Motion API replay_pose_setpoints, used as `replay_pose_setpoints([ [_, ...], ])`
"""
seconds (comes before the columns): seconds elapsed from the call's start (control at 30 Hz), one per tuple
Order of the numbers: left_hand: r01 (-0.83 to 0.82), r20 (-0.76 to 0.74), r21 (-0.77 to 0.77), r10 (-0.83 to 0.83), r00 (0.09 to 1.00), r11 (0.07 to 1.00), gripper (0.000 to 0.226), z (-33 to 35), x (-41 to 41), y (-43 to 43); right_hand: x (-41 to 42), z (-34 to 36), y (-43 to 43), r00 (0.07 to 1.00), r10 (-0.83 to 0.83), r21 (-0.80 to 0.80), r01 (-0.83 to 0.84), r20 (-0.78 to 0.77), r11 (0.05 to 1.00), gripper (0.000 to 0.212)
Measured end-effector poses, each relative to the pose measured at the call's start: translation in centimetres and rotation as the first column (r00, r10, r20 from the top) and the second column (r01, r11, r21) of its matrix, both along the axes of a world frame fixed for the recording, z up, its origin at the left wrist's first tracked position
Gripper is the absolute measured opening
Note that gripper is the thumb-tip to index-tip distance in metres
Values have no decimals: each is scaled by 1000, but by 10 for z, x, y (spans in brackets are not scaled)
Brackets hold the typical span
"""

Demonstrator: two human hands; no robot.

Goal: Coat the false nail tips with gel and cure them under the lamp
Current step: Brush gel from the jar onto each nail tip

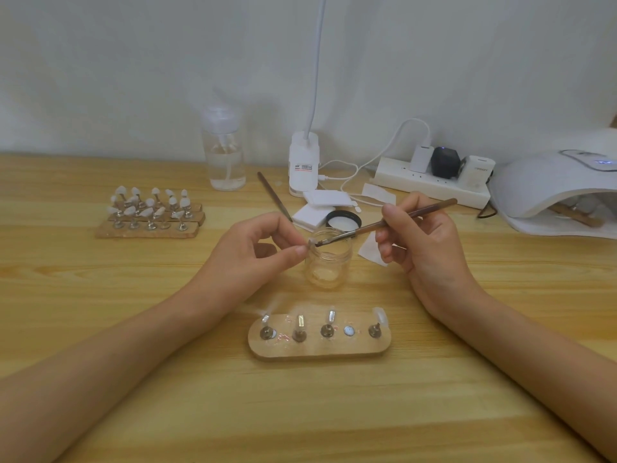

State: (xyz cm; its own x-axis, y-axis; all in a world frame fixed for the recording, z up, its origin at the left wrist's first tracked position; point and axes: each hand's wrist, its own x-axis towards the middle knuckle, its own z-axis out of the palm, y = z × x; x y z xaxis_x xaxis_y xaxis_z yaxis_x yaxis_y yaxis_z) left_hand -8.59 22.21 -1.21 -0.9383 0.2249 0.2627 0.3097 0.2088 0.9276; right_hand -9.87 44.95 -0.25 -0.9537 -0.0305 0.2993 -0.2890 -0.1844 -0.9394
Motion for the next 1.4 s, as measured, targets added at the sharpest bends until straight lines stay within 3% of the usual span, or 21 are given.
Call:
replay_pose_setpoints([
  [0.37,11,-4,-5,-11,1000,1000,10,-1,0,-1,-6,6,22,978,-209,-1,209,-27,978,36],
  [0.5,8,0,-7,-8,1000,1000,10,0,0,-1,-8,10,26,991,-88,-30,85,-98,996,26],
  [0.63,10,1,-15,-10,1000,1000,12,0,0,-1,-9,9,24,979,34,75,-19,-202,997,12],
  [1.0,14,-10,-12,-14,1000,1000,12,1,1,-2,-15,10,33,960,28,105,1,-279,994,21],
  [1.23,30,-54,7,-30,998,1000,16,2,3,-2,-15,10,33,971,-34,-21,30,-238,999,19],
  [1.4,39,-76,83,-33,997,996,12,4,3,-3,-8,11,24,972,43,30,-37,-232,999,18],
])
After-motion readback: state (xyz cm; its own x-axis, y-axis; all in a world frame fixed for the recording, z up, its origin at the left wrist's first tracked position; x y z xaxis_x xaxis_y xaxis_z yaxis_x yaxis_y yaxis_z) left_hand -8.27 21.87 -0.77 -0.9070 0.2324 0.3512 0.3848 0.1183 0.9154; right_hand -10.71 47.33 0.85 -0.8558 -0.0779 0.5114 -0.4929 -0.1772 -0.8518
